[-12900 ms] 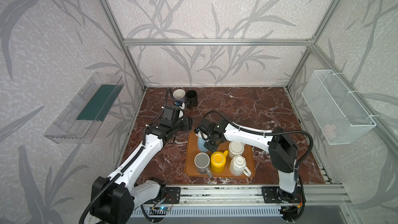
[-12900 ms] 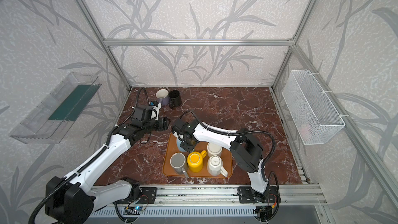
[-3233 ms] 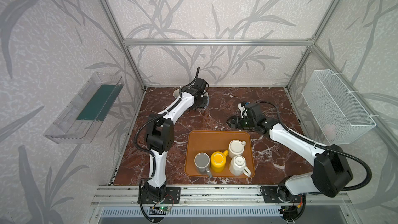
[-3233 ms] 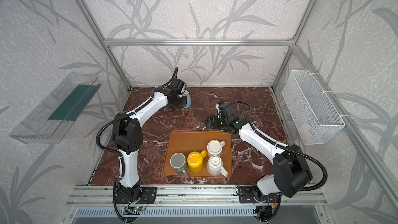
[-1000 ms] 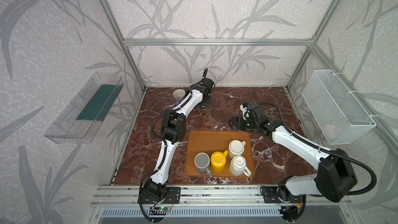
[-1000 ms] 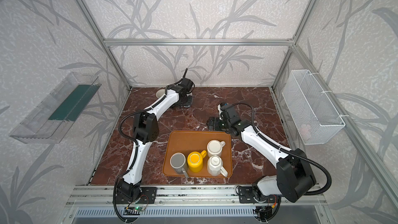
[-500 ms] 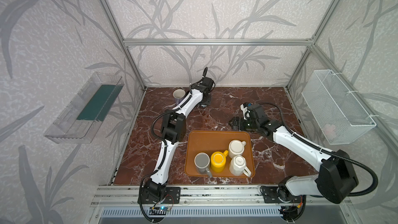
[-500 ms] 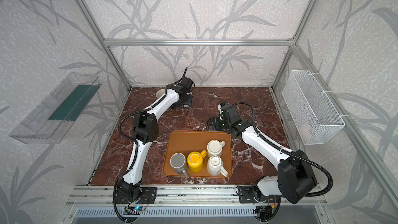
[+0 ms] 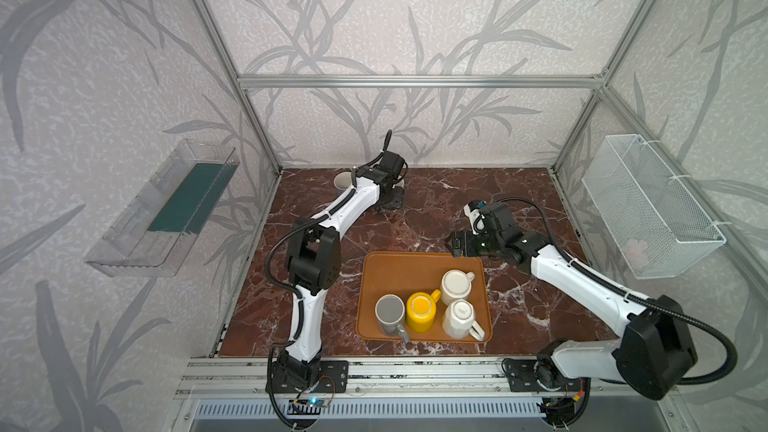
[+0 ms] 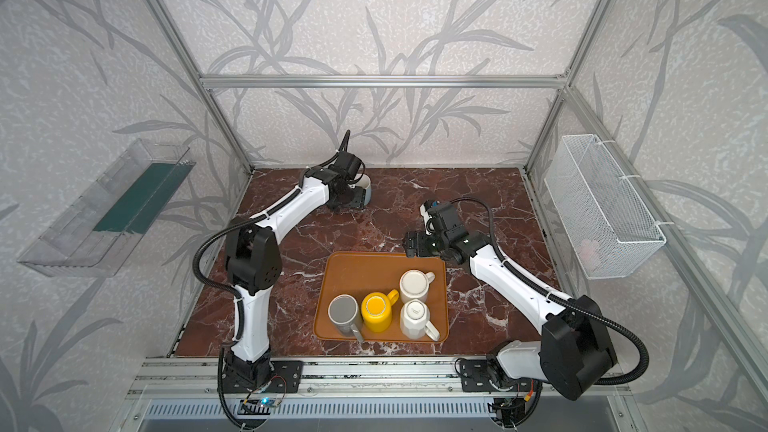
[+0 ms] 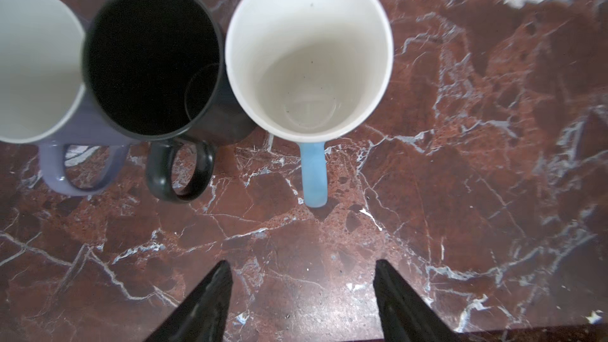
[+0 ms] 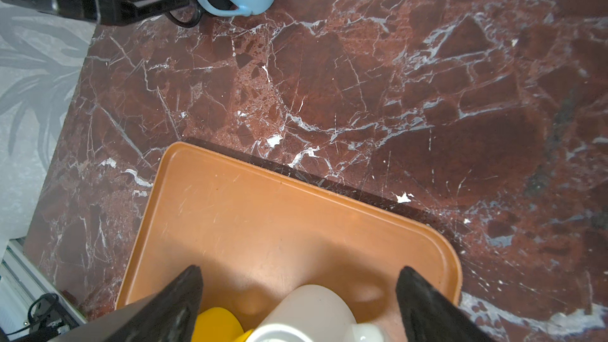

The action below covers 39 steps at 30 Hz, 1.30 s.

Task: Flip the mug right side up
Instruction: 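Open the left gripper and lift it off the light blue mug, then move the right gripper over the upside-down grey mug while the left arm draws back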

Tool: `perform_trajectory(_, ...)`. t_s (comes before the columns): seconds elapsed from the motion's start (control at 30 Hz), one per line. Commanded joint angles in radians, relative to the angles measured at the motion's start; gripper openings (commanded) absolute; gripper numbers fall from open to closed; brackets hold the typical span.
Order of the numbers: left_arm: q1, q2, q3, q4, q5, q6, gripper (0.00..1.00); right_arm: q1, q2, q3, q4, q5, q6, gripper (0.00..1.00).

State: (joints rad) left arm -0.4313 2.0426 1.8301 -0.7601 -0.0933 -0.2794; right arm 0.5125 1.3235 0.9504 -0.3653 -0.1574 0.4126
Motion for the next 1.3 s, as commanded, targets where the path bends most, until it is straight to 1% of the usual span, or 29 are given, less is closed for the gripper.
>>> perform_trajectory(0.0, -0.004, -0.115, -0.091, 0.089, 0.024, -0.012, 0.71, -0.004, -0.035, -0.001, -0.056, 0.009, -0.068, 0.92)
perform_trajectory(0.13, -0.004, -0.237, -0.238, 0.138, 0.031, -0.014, 0.71, -0.003, -0.043, 0.006, -0.139, 0.038, -0.073, 0.92)
perform_trajectory(0.3, -0.004, -0.388, -0.442, 0.243, 0.064, -0.026, 0.71, -0.003, -0.072, -0.03, -0.202, 0.054, -0.066, 0.92)
perform_trajectory(0.47, -0.004, -0.498, -0.592, 0.309, 0.087, -0.055, 0.71, -0.004, -0.105, -0.101, -0.185, -0.006, -0.052, 0.92)
perform_trajectory(0.67, -0.004, -0.586, -0.718, 0.346, 0.09, -0.091, 0.71, -0.004, -0.131, -0.125, -0.253, -0.059, -0.036, 0.92)
perform_trajectory(0.77, -0.003, -0.608, -0.746, 0.35, 0.081, -0.091, 0.71, -0.004, -0.15, -0.155, -0.244, -0.1, -0.022, 0.92)
perform_trajectory(1.1, -0.004, -0.608, -0.746, 0.343, 0.089, -0.083, 0.71, -0.005, -0.158, -0.174, -0.266, -0.135, -0.025, 0.9)
perform_trajectory(1.2, -0.004, -0.609, -0.749, 0.344, 0.088, -0.081, 0.71, -0.001, -0.163, -0.175, -0.269, -0.167, -0.043, 0.88)
perform_trajectory(1.27, -0.004, -0.608, -0.75, 0.343, 0.088, -0.081, 0.71, 0.007, -0.177, -0.163, -0.281, -0.159, -0.068, 0.87)
